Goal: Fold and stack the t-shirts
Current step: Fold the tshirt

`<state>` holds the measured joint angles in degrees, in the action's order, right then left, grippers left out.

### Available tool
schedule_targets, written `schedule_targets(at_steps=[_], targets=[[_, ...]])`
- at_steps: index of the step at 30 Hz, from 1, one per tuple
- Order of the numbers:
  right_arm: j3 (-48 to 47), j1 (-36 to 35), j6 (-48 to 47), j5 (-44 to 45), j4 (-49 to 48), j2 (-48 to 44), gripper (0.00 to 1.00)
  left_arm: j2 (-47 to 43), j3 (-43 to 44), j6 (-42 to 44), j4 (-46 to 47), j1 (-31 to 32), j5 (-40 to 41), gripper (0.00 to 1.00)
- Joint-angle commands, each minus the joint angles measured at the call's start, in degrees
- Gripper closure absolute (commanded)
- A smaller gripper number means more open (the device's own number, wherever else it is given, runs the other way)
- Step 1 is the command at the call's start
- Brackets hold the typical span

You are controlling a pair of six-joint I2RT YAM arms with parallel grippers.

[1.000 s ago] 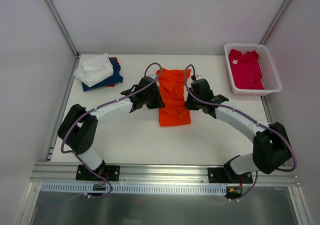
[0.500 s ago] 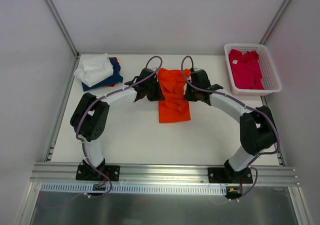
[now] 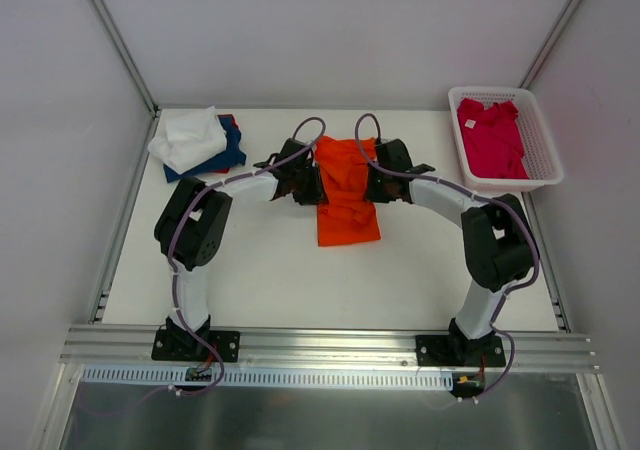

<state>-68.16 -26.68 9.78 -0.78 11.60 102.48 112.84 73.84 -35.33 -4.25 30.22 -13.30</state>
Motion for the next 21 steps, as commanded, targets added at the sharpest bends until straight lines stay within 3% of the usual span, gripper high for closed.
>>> schedule_targets(at_steps=[1, 3, 4, 6, 7, 11, 21], targets=[[-2.3, 0.8, -0.2, -0.8, -0.5, 0.9, 0.84, 0.8, 2.4, 1.7, -0.1, -1.1, -0.6, 0.7], [-2.3, 0.8, -0.3, -0.9, -0.5, 1.2, 0.74, 0.9, 2.5, 1.8, -0.1, -1.3, -0.8, 0.59], [-2.3, 0.8, -0.3, -0.8, -0.4, 1.3, 0.68, 1.0, 2.6, 1.8, -0.1, -1.3, -0.8, 0.47], [-2.3, 0.8, -0.4, -0.6, -0.4, 1.2, 0.62, 0.7, 2.8, 1.8, -0.1, -1.3, -0.8, 0.34], [-2.3, 0.8, -0.5, -0.5, -0.4, 1.1, 0.61, 0.7, 2.9, 1.8, -0.1, -1.3, -0.7, 0.23], [-2.9, 1.0, -0.3, -0.4, -0.3, 0.8, 0.6, 0.3, 3.3, 1.8, -0.2, -1.3, -0.7, 0.09], [-8.3, 1.1, -0.7, -0.2, 2.3, 1.0, 0.6, -7.4, -4.9, -0.1, -0.1, -1.3, 0.5, 0.07]])
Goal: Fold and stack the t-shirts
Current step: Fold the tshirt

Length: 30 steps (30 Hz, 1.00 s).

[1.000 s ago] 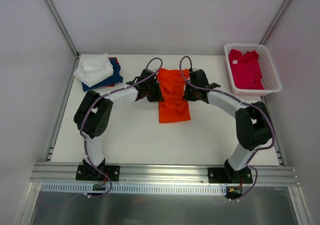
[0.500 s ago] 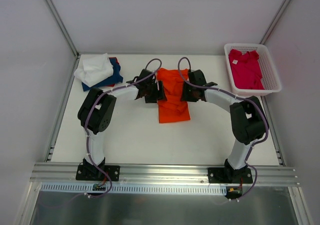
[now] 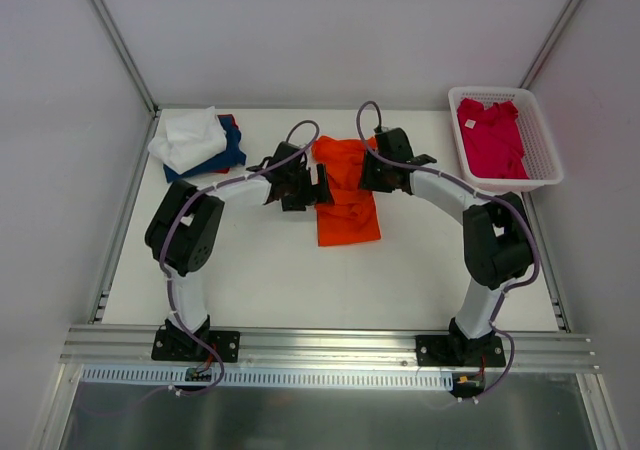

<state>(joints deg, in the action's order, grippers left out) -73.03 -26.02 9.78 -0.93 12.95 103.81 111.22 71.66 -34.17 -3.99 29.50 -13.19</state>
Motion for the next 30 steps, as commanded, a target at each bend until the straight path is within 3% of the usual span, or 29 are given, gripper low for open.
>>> schedule_targets(at_steps=[1, 13, 19, 30], targets=[[-4.0, 0.4, -0.8, 0.1, 1.5, -0.4, 0.6, -7.9, -3.9, -1.4, -0.4, -0.5, 0.6, 0.07], [-10.6, 2.0, -0.4, -0.9, 5.8, 0.7, 0.6, -23.1, -22.0, -5.8, -0.5, 3.2, 3.8, 0.07], [-2.0, -0.7, 0.9, -0.2, 4.0, -6.2, 0.6, -22.5, -24.0, -7.5, -1.2, 7.4, 5.2, 0.06], [9.2, -5.9, 3.3, 0.6, 1.8, -13.2, 0.6, -18.7, -22.4, -7.9, -1.3, 8.6, 5.4, 0.06]])
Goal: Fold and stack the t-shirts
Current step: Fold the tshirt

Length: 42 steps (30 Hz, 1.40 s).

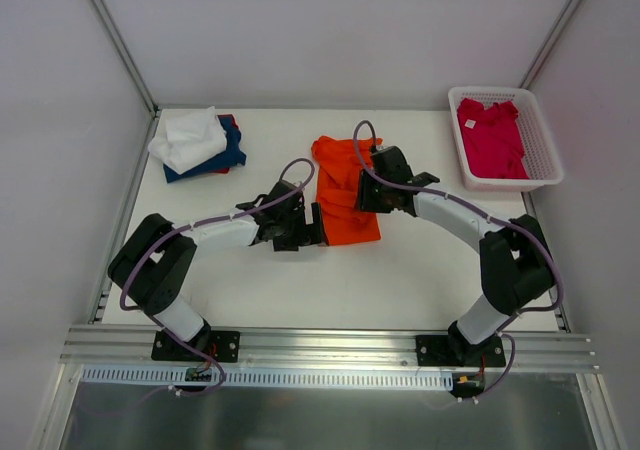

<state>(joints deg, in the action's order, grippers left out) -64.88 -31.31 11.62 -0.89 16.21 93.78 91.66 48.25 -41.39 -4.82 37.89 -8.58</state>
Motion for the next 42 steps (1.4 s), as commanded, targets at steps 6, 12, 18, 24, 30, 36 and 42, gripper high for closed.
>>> schedule_targets(at_steps=[6, 12, 18, 24, 30, 36, 42], targets=[[4.1, -1.6, 1.7, 0.5, -2.4, -4.0, 0.59, 1.0, 0.9, -0.6, -0.5, 0.3, 0.9, 0.06], [5.4, -1.6, 1.7, 2.6, -3.5, -3.7, 0.59, 1.2, 1.2, -0.6, -0.5, 0.3, 0.6, 0.06], [4.1, -1.6, 1.2, 2.6, -4.9, -0.9, 0.59, 0.7, 0.9, -0.7, -0.5, 0.6, 0.6, 0.06], [1.3, -1.6, -0.2, 2.7, -4.7, 1.9, 0.59, 1.4, 0.8, -0.9, -0.5, 0.9, 0.4, 0.06], [-1.1, -1.6, -0.9, 2.6, -5.0, 5.0, 0.6, 1.4, 0.8, -0.7, -0.5, 1.0, 0.3, 0.06], [-2.5, -1.4, -1.3, 2.2, -5.1, 6.5, 0.85, 1.8, 0.9, -0.5, -0.5, 1.0, 0.1, 0.06], [-2.4, -1.0, -1.2, 1.8, -5.5, 6.6, 1.0, 2.1, 1.1, -0.5, -0.5, 1.0, -0.1, 0.06]])
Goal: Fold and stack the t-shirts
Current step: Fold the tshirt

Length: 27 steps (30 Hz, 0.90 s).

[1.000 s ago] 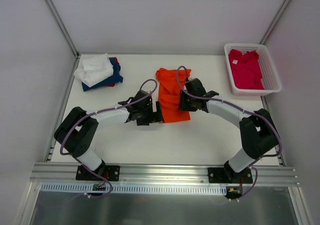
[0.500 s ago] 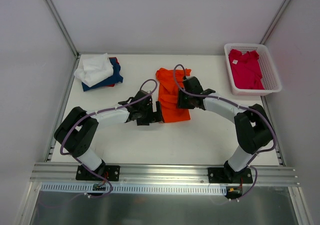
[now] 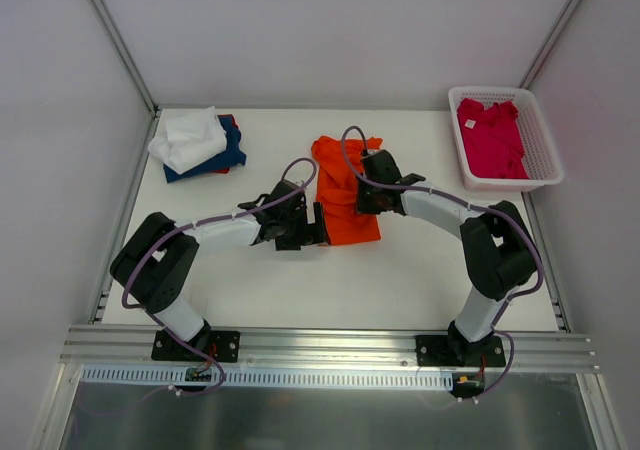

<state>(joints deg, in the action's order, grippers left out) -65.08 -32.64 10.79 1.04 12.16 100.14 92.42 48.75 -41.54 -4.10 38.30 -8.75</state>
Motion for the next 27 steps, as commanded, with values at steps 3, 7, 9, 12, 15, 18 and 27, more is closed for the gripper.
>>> schedule_targets(at_steps=[3, 7, 9, 12, 15, 18, 27], targets=[[-2.7, 0.6, -0.5, 0.1, -1.4, -0.6, 1.0, 1.6, 0.6, -0.4, -1.2, 0.5, -0.1, 0.06], [-4.5, 1.9, -0.6, 0.0, -1.0, -0.7, 1.0, 1.7, 0.5, -0.5, -1.2, 0.5, -0.3, 0.06], [-5.5, 2.5, -0.6, -0.1, -0.5, -0.4, 1.0, 1.5, 0.4, -0.5, -1.2, 0.6, -0.3, 0.06], [-6.8, 3.7, -0.5, -0.3, -0.4, -0.3, 1.0, 1.2, 0.0, -0.6, -1.3, 0.7, -0.1, 0.06], [-8.2, 5.2, -0.2, -0.4, -0.4, 0.2, 1.0, 1.3, -0.1, -0.6, -1.3, 0.7, -0.2, 0.06], [-10.0, 6.9, -0.2, -2.8, -0.2, 1.5, 1.0, 1.6, -0.1, -0.6, -1.2, 0.8, -0.4, 0.06], [-18.1, 9.2, 0.3, -5.9, 0.4, 8.5, 1.0, 2.3, 0.1, -0.6, -1.3, 1.2, -0.7, 0.07]])
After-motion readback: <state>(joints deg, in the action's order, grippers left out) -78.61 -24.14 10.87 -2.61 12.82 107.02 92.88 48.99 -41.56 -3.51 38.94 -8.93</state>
